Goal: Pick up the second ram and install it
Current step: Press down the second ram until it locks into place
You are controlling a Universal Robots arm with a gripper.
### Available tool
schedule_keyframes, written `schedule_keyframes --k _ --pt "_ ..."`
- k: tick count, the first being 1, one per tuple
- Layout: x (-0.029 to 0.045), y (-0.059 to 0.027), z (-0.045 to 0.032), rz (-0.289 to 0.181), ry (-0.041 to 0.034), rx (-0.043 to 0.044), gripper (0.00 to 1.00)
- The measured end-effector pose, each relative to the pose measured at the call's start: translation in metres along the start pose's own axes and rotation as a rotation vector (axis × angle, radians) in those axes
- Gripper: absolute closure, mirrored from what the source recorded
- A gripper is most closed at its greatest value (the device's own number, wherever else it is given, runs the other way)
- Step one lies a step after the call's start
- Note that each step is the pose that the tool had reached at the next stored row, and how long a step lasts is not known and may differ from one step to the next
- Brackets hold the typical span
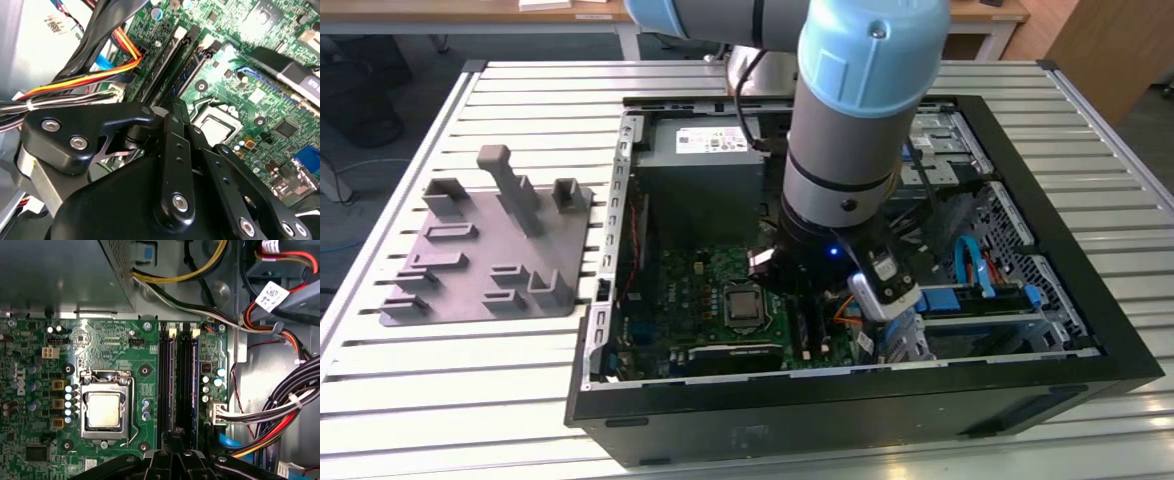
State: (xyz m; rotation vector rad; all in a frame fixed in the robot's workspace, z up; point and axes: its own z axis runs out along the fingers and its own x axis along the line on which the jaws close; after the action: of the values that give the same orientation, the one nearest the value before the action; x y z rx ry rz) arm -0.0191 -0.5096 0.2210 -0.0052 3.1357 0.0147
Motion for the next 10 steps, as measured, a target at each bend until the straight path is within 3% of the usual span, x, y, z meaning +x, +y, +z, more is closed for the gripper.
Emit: schedule_keyframes --k 10 --pt "-0.0013 -0.0034 0.0037 -0.009 0.0014 -0.0006 0.90"
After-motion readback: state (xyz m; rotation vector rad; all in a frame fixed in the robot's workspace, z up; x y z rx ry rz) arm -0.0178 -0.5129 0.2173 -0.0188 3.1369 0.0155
